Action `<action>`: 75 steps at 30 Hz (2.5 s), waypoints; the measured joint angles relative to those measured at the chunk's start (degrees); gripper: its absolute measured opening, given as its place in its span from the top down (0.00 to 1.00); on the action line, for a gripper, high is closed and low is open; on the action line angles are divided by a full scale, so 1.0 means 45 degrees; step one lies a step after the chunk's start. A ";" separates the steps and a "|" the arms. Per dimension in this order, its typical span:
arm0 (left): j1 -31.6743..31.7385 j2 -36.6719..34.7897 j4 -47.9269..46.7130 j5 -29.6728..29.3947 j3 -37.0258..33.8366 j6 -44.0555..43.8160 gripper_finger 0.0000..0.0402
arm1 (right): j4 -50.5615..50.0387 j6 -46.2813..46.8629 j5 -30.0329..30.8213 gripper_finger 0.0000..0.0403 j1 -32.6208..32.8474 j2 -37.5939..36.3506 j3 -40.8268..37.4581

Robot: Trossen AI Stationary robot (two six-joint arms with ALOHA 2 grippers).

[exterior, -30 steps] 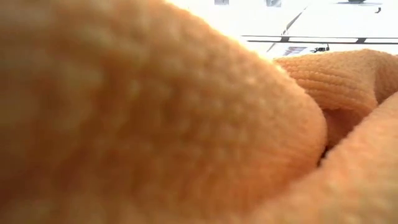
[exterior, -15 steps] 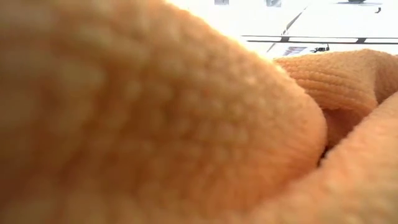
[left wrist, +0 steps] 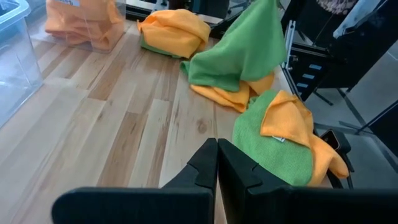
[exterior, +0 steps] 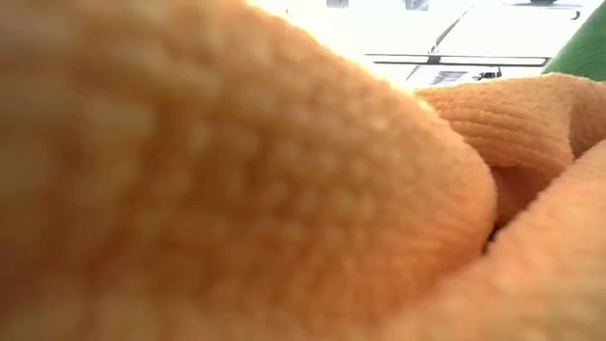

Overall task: Sort microfiber towel by color & place in baskets
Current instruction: Put the green towel into the left transparent bin

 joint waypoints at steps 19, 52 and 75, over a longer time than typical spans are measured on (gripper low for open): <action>0.0004 0.0000 -0.0010 0.0002 0.0000 0.0000 1.00 | 0.0004 -0.0366 0.7254 1.00 0.0832 -0.2147 -0.0008; 0.0019 0.0010 0.0165 -0.0904 0.0000 0.0290 1.00 | 1.1082 -1.8480 0.4337 1.00 -0.9453 -0.3322 -0.0012; 0.0019 0.0010 0.0267 -0.3281 0.0000 0.0219 1.00 | 1.7071 -1.9310 -0.4244 1.00 -1.7620 0.0347 -0.0012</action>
